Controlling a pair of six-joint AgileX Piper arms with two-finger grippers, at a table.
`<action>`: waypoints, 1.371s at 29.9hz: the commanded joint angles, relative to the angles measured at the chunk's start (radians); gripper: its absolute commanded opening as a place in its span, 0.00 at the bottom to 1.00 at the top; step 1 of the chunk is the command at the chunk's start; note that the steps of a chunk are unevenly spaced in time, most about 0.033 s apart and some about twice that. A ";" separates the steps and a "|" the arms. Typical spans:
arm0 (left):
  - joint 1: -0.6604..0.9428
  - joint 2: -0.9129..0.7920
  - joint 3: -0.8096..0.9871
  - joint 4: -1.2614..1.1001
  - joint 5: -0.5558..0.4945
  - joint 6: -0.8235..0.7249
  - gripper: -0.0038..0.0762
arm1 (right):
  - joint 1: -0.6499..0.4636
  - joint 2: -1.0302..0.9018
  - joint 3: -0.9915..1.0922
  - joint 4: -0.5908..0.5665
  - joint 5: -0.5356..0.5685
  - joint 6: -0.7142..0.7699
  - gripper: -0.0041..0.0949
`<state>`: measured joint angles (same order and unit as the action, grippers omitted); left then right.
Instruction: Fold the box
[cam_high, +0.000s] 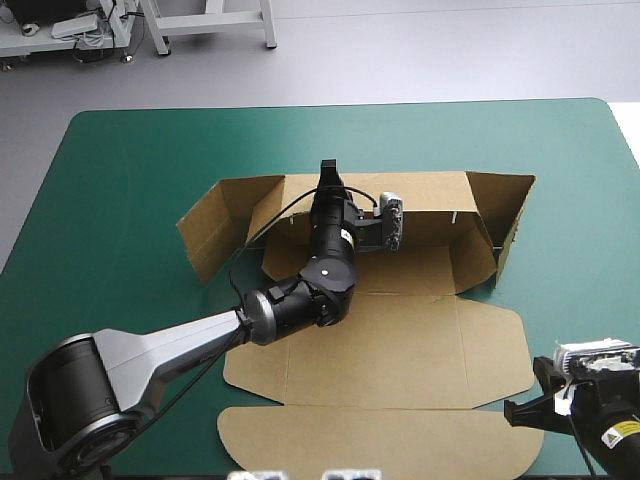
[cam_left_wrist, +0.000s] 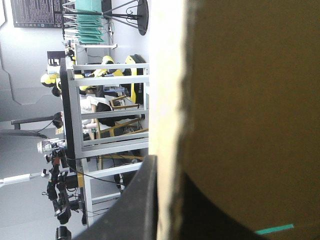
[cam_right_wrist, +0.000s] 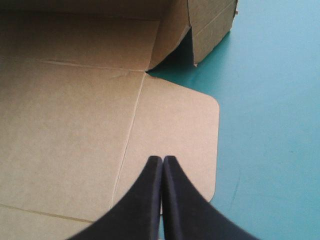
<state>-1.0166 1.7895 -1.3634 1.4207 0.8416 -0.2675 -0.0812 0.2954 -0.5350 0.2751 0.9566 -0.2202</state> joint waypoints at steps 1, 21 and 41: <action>-0.010 -0.066 -0.018 0.030 0.009 -0.021 0.04 | -0.001 0.072 -0.110 0.007 -0.097 0.029 0.02; -0.010 -0.077 -0.018 0.028 -0.010 -0.029 0.04 | -0.001 0.964 -1.032 0.028 -0.079 0.047 0.02; -0.010 -0.077 -0.018 -0.008 -0.006 -0.058 0.04 | -0.001 1.525 -1.474 0.067 0.272 0.040 0.02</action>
<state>-1.0200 1.7664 -1.3580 1.3874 0.8272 -0.3044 -0.0802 1.8471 -1.9668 0.3143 1.2142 -0.1716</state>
